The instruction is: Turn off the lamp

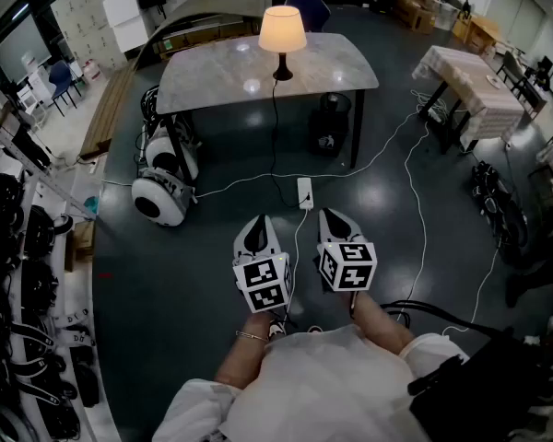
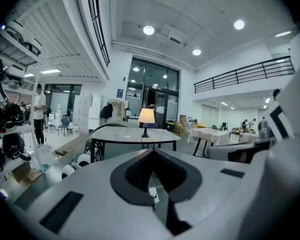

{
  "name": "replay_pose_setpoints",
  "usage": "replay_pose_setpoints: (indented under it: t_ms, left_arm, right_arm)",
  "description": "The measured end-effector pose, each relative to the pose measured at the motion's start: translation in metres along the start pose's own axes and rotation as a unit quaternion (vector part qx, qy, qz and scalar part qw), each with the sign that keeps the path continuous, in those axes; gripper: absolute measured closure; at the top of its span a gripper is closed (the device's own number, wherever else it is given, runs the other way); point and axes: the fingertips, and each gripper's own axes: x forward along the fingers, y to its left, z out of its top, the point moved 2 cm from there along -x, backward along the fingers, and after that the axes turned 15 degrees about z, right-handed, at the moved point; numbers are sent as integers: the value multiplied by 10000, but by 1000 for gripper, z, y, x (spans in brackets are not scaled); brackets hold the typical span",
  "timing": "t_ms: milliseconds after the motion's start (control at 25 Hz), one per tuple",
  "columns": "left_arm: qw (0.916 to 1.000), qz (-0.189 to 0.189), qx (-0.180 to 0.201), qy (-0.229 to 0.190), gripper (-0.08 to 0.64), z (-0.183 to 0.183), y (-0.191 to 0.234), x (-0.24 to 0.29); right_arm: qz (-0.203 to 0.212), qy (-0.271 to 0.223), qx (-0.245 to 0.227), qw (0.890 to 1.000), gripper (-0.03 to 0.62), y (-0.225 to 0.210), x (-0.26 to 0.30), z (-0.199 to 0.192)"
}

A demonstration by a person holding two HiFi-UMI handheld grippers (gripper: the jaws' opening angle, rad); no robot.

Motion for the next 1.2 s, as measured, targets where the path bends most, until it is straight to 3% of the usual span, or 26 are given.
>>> replay_pose_setpoints:
  t_ms: [280, 680, 960, 1200]
  left_arm:
    - [10000, -15, -82, 15, 554, -1, 13, 5]
    - [9998, -124, -42, 179, 554, -6, 56, 29]
    - [9986, -163, 499, 95, 554, -12, 80, 41]
    - [9985, -210, 400, 313, 554, -28, 81, 51]
  right_arm:
    - [0, -3, -36, 10000, 594, 7, 10, 1]
    - [-136, -104, 281, 9995, 594, 17, 45, -3]
    - [-289, -159, 729, 9968, 594, 16, 54, -7]
    - [-378, 21, 683, 9969, 594, 10, 61, -12]
